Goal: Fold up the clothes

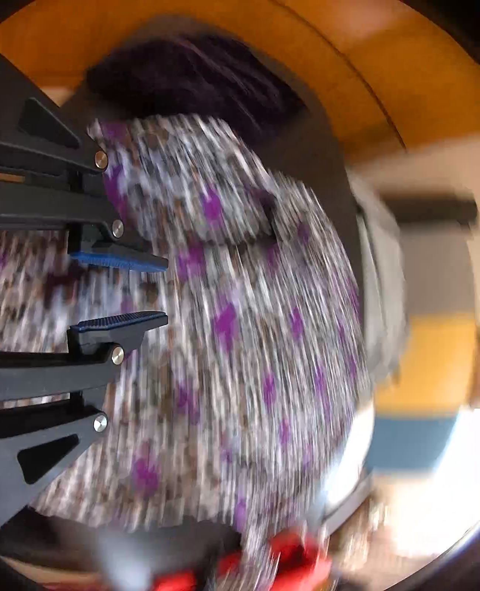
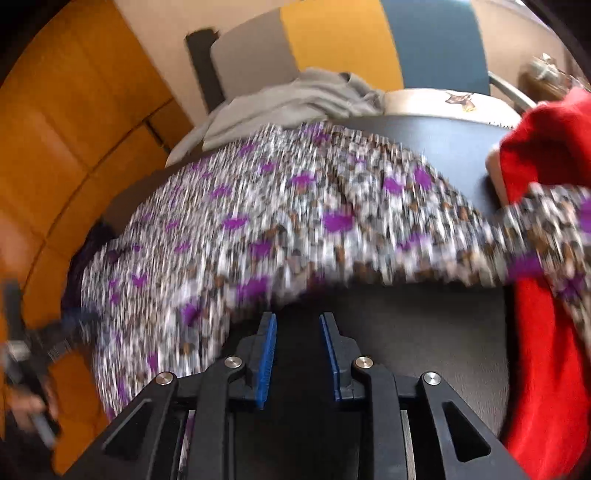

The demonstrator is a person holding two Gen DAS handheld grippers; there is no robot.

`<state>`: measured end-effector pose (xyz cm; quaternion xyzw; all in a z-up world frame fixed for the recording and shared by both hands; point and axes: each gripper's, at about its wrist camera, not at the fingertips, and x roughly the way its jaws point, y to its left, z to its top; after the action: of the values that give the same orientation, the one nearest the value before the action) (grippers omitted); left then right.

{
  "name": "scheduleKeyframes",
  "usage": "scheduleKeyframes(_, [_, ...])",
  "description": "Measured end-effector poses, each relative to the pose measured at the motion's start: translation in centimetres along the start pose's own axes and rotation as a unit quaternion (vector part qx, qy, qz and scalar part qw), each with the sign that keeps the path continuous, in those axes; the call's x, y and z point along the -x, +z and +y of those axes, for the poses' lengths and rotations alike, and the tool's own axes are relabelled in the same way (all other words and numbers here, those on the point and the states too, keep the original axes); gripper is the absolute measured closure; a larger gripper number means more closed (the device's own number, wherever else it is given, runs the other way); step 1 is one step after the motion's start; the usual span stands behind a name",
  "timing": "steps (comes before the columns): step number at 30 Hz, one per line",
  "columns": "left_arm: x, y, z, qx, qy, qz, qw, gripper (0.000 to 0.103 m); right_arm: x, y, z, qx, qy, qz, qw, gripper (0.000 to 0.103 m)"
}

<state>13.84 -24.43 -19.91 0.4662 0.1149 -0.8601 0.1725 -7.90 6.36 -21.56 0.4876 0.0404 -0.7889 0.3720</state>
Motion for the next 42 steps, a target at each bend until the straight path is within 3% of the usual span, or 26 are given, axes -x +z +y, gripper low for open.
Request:
scheduleKeyframes(3, [0.3,0.0,-5.8,-0.065,-0.118,0.029,0.9905,0.080,0.6,-3.2,-0.5,-0.014,-0.002,0.017,1.000,0.077])
scheduleKeyframes(7, [-2.0,-0.9,-12.1,-0.143,-0.135,0.081,0.9770,0.079,2.5,-6.7,-2.2,-0.067,0.012,0.011,0.998,0.071])
scheduleKeyframes(11, [-4.5,-1.6,-14.7,-0.177,-0.076,0.107,0.9754,0.079,4.4,-8.3,-3.8,-0.096,0.018,0.001,0.995,0.052])
scheduleKeyframes(14, [-5.0,-1.7,-15.1,-0.178,-0.064,0.111,0.9757,0.078,4.8,-8.9,-4.4,-0.102,0.025,-0.002,0.995,0.050])
scheduleKeyframes(16, [-4.8,-2.0,-15.7,-0.203,-0.036,0.097,0.9737,0.071,4.8,-8.9,-4.7,-0.109,0.034,-0.006,0.993,0.050])
scheduleKeyframes(18, [-4.6,-2.3,-16.4,-0.231,-0.004,0.081,0.9696,0.065,4.6,-8.9,-4.9,-0.115,0.041,-0.010,0.992,0.048])
scheduleKeyframes(21, [-4.2,-3.2,-17.9,-0.293,0.029,0.061,0.9536,0.066,4.3,-8.8,-4.8,-0.120,0.055,-0.015,0.991,0.038])
scheduleKeyframes(22, [-4.1,-3.0,-17.9,-0.292,0.015,0.067,0.9540,0.071,4.3,-8.7,-4.6,-0.116,0.056,-0.015,0.992,0.035])
scheduleKeyframes(23, [-4.2,-2.7,-17.7,-0.281,-0.008,0.079,0.9565,0.096,4.2,-8.7,-4.4,-0.111,0.055,-0.014,0.992,0.033])
scheduleKeyframes(24, [-4.2,-2.4,-17.5,-0.270,-0.032,0.090,0.9582,0.102,4.2,-8.7,-4.2,-0.106,0.055,-0.013,0.993,0.031])
scheduleKeyframes(27, [-4.3,-0.1,-15.1,-0.185,-0.106,0.108,0.9709,0.103,4.2,-8.7,-4.1,-0.104,0.055,-0.014,0.993,0.029])
scheduleKeyframes(29, [-3.7,1.8,-12.7,-0.116,-0.175,0.109,0.9717,0.103,4.3,-8.8,-4.3,-0.110,0.061,-0.015,0.992,0.029])
scheduleKeyframes(31, [-2.1,4.1,-9.7,-0.039,-0.259,0.091,0.9609,0.103,4.4,-8.9,-4.4,-0.117,0.091,-0.015,0.989,0.030])
scheduleKeyframes(33, [-0.3,5.9,-7.3,0.003,-0.322,0.062,0.9448,0.103,4.3,-9.0,-4.3,-0.120,0.127,-0.013,0.985,0.034])
scheduleKeyframes(34, [0.5,6.7,-6.2,0.022,-0.351,0.048,0.9348,0.103,4.1,-9.0,-4.1,-0.118,0.140,-0.011,0.983,0.040])
scheduleKeyframes(37, [3.0,7.7,-3.5,0.061,-0.443,0.000,0.8946,0.103,3.0,-8.6,-3.3,-0.120,0.171,-0.004,0.978,0.057])
scheduleKeyframes(39, [4.0,7.7,-1.8,0.081,-0.482,-0.017,0.8724,0.103,1.9,-7.8,-2.6,-0.123,0.185,-0.002,0.975,0.059])
scheduleKeyframes(40, [4.3,7.5,-1.3,0.088,-0.491,-0.021,0.8662,0.103,1.4,-7.4,-2.3,-0.124,0.191,-0.001,0.974,0.059])
scheduleKeyframes(42, [3.9,7.1,-0.4,0.096,-0.471,-0.020,0.8766,0.103,0.3,-6.5,-1.4,-0.125,0.204,0.003,0.971,0.059])
